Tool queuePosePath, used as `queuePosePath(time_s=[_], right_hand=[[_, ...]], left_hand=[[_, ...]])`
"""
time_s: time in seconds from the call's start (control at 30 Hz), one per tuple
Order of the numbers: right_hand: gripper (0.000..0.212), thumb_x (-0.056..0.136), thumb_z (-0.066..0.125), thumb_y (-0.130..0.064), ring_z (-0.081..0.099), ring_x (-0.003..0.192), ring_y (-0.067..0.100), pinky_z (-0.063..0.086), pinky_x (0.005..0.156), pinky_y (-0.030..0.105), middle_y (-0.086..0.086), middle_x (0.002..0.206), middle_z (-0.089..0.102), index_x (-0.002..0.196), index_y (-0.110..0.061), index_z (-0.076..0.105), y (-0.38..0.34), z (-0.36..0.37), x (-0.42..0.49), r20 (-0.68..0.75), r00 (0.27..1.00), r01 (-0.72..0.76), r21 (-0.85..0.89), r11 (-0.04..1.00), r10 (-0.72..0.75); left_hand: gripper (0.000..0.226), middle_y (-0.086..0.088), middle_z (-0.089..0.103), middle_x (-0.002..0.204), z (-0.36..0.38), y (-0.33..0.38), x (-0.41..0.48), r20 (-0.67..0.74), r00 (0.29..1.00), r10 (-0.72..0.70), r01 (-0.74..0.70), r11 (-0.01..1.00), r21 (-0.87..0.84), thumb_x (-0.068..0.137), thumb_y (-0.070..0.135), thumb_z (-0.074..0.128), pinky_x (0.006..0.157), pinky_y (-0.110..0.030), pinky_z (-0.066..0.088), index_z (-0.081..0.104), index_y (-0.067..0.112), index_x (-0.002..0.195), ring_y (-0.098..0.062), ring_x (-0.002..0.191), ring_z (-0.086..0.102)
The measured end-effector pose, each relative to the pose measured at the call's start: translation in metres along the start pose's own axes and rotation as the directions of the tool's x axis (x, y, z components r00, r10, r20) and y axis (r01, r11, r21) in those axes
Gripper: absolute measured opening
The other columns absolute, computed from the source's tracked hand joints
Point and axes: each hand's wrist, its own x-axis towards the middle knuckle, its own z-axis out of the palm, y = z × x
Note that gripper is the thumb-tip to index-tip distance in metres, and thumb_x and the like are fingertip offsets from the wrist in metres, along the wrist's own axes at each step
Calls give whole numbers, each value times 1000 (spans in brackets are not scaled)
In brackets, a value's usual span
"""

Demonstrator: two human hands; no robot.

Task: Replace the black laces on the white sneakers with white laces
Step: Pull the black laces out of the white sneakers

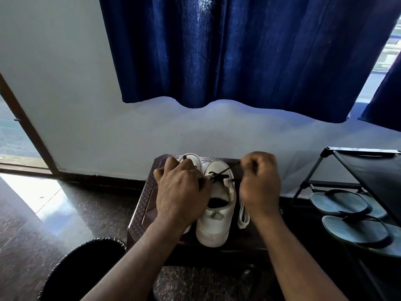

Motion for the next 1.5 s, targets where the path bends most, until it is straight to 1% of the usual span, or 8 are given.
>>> queuePosePath(time_s=[0.17, 0.33, 0.5, 0.7, 0.9, 1.07, 1.23, 1.5], right_hand=[[6, 97, 68, -25, 62, 89, 9, 47, 77, 21, -6, 97, 66, 91, -23, 65, 3, -9, 6, 96, 978, -189, 53, 980, 184], [19, 80, 68, -45, 55, 114, 18, 48, 98, 41, -16, 111, 64, 95, -34, 70, -3, 7, -13, 355, 927, 208, -211, 955, -123], [16, 84, 69, -40, 51, 112, 25, 46, 97, 48, -10, 107, 65, 92, -27, 72, 0, 10, -16, 426, 896, 260, -278, 925, -124], [10, 96, 71, -24, 60, 94, 22, 43, 81, 23, 0, 105, 60, 95, -14, 73, -1, -2, 5, 56, 998, 43, -117, 992, -36], [16, 97, 66, -27, 63, 96, 25, 44, 81, 33, 1, 105, 63, 107, -16, 58, 2, -10, 6, -13, 963, -270, -31, 962, 270], [76, 83, 80, -32, 47, 131, 22, 45, 104, 48, -2, 148, 43, 147, -25, 38, -8, -6, -7, 164, 985, 75, -183, 980, -45], [19, 83, 78, -40, 38, 136, 20, 36, 108, 50, -17, 136, 53, 101, -35, 71, -6, 5, -14, 441, 895, 256, -391, 884, -64], [8, 95, 69, -19, 64, 85, 19, 47, 73, 20, -4, 92, 69, 89, -22, 65, -4, -16, 12, -74, 996, -61, -103, 993, 54]], left_hand=[[33, 14, 60, 85, 0, 0, 0, 16, 1000, -6, 7, 1000, -29, 84, 42, 53, 85, -40, 31, 73, 21, 67, -18, 100, 42], [34, 14, 60, 88, -3, 1, 3, 39, 999, -34, 36, 997, -63, 83, 42, 51, 85, -38, 30, 75, 22, 71, -14, 98, 36], [37, 14, 59, 89, -5, 2, 4, 74, 996, -44, 50, 995, -85, 81, 40, 45, 87, -40, 34, 74, 20, 71, -15, 99, 36], [40, 19, 55, 89, -8, 3, 4, 86, 996, -34, 39, 997, -67, 80, 40, 40, 86, -39, 29, 74, 21, 73, -14, 100, 33], [35, 14, 55, 82, -5, 2, 3, 56, 998, -34, 37, 998, -48, 83, 39, 45, 82, -36, 22, 69, 19, 66, -13, 97, 32], [36, 14, 56, 84, -7, 4, 4, 61, 997, -36, 39, 998, -50, 83, 43, 47, 84, -37, 25, 73, 21, 71, -13, 98, 33], [27, 15, 63, 96, -6, 2, 3, 60, 997, -38, 42, 997, -58, 88, 39, 59, 85, -36, 25, 75, 22, 73, -10, 98, 28], [33, 17, 60, 95, -8, 4, 3, 74, 997, -28, 32, 998, -51, 86, 40, 48, 87, -37, 25, 77, 25, 79, -15, 104, 36]])
